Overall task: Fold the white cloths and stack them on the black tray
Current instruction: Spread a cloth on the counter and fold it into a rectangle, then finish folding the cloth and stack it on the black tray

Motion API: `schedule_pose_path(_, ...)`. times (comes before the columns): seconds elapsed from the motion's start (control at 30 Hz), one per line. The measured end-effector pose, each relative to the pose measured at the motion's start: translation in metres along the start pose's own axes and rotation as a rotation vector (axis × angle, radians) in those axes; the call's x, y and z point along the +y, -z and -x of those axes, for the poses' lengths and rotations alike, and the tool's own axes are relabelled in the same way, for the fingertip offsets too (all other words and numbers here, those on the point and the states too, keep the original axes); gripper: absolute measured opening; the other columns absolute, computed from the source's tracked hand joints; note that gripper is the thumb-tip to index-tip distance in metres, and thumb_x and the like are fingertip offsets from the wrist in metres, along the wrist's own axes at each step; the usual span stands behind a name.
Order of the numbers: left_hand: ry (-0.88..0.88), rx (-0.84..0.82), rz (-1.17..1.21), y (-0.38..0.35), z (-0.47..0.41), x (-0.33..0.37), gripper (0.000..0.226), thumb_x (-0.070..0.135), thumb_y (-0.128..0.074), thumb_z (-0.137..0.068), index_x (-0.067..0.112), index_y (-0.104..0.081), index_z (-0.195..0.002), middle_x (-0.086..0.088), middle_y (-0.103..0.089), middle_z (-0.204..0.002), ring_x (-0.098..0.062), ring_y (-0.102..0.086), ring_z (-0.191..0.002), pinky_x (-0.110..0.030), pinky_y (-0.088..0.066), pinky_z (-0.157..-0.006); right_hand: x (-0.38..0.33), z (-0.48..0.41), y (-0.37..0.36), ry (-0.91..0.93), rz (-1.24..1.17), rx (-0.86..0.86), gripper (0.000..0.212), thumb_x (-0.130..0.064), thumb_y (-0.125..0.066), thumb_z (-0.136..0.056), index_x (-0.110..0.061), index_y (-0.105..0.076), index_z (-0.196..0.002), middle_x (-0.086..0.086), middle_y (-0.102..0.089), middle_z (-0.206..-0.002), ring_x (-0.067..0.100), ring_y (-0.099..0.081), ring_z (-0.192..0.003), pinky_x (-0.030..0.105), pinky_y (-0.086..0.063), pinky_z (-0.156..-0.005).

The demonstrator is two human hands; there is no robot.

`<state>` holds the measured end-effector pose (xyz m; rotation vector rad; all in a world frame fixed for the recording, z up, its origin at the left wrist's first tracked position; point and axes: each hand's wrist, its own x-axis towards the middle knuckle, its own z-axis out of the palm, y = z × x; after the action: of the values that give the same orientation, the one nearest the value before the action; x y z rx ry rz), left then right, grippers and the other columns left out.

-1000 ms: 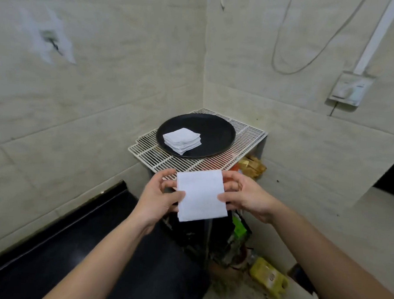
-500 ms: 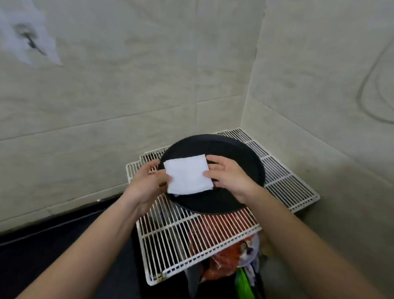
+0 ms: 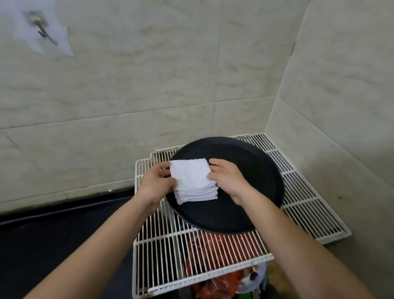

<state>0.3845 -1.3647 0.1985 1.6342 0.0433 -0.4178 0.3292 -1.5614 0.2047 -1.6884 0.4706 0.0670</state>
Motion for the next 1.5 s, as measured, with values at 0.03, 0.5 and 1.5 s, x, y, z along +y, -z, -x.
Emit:
schedule_pose_path(0.03, -0.021, -0.002, -0.021, 0.000, 0.000, -0.001, 0.052, -0.019, -0.056, -0.081, 0.012, -0.058, -0.123, -0.013, -0.067, -0.117, -0.030, -0.069, -0.099, -0.034, -0.056, -0.072, 0.001, 0.001, 0.001, 0.006, 0.006, 0.000, 0.063, 0.003, -0.059, -0.087, -0.013, -0.045, -0.146, 0.005, -0.059, -0.139, 0.018, -0.058, -0.122, 0.030, -0.052, -0.094)
schedule_pose_path(0.5, -0.015, -0.040, -0.186, 0.003, 0.002, -0.008, 0.057, -0.015, -0.057, -0.081, 0.011, -0.055, -0.132, -0.013, -0.063, -0.125, -0.026, -0.066, -0.105, -0.033, -0.055, -0.071, 0.008, 0.016, 0.003, 0.026, 0.159, -0.010, 0.058, -0.001, -0.064, -0.088, -0.021, -0.050, -0.141, 0.002, -0.057, -0.138, 0.015, -0.054, -0.122, 0.025, -0.050, -0.087)
schedule_pose_path(1.5, 0.116, 0.894, -1.316, 0.478, 0.345, -0.177, 0.076, 0.065, -0.018, -0.092, 0.028, -0.014, -0.158, -0.012, 0.001, -0.166, -0.032, 0.000, -0.153, -0.061, -0.017, -0.117, 0.013, 0.178, -0.493, 0.961, 0.982, -0.381, 0.069, -0.047, -0.037, -0.103, -0.024, -0.007, -0.160, 0.007, 0.010, -0.167, 0.027, 0.010, -0.154, 0.045, 0.002, -0.125)
